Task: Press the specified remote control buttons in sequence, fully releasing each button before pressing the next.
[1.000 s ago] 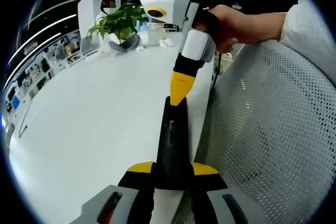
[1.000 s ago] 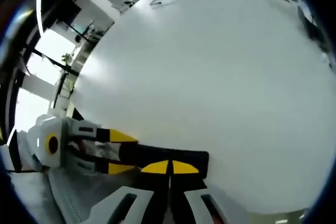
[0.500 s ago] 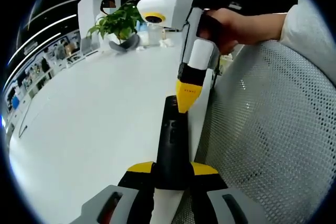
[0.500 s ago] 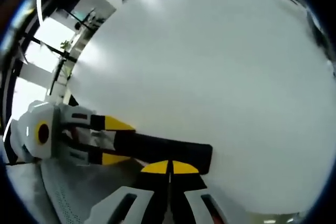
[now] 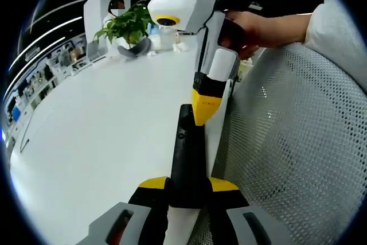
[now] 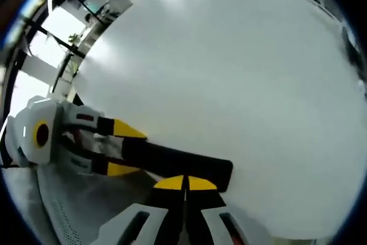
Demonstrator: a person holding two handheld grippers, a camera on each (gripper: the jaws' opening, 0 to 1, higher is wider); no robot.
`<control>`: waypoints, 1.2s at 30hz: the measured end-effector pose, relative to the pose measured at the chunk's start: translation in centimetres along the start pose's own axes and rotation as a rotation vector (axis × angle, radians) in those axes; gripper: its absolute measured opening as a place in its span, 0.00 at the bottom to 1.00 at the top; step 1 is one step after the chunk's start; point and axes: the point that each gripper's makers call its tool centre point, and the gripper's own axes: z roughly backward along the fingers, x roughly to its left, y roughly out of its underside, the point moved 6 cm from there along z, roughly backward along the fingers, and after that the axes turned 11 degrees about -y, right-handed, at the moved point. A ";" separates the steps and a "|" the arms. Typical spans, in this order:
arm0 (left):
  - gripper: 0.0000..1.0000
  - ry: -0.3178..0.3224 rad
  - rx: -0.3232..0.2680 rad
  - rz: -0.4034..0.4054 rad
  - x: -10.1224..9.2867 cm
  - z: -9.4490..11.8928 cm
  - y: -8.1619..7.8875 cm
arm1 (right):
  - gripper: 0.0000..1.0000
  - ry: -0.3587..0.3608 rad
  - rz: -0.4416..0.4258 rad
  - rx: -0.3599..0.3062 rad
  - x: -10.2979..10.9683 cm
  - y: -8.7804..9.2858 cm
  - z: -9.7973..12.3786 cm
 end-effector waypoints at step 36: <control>0.24 0.007 -0.008 -0.020 -0.2 0.1 0.1 | 0.00 -0.032 -0.100 -0.049 -0.2 -0.3 0.4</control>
